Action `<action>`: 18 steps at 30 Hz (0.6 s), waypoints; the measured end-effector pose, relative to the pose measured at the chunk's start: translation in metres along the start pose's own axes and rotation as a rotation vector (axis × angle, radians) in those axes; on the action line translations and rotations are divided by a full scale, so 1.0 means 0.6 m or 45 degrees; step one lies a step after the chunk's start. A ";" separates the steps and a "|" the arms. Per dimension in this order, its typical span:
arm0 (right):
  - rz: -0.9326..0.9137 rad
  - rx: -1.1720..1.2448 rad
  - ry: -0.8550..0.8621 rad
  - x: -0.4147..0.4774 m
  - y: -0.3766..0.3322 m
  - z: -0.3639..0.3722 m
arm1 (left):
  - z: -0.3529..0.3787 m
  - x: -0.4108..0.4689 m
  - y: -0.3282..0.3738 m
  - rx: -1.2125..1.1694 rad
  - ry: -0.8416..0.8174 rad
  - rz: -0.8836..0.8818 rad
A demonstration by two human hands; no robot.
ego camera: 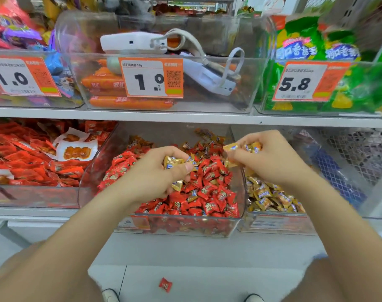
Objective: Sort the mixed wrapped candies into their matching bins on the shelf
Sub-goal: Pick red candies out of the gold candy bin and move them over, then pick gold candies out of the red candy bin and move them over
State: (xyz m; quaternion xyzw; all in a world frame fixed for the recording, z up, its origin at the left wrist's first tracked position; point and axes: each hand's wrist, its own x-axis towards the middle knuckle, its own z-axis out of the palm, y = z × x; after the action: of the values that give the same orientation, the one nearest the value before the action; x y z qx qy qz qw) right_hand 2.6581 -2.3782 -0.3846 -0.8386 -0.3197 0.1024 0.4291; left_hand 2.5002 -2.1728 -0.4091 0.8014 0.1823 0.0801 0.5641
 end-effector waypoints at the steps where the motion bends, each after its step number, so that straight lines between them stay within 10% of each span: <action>1: 0.078 0.028 -0.045 -0.004 0.018 -0.019 | 0.018 -0.001 0.004 -0.011 -0.042 -0.001; 11: 0.128 -0.194 0.009 -0.037 0.242 -0.127 | 0.246 0.033 0.093 0.436 -0.102 0.556; 18: 0.277 0.089 0.463 -0.059 0.307 -0.186 | 0.387 0.164 0.087 0.740 -0.095 0.458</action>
State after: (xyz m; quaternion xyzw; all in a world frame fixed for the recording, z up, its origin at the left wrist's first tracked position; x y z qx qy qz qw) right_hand 2.7634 -2.5522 -0.4647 -0.8574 -0.1409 0.0061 0.4949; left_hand 2.6787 -2.3541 -0.4495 0.9503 0.0326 0.0935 0.2953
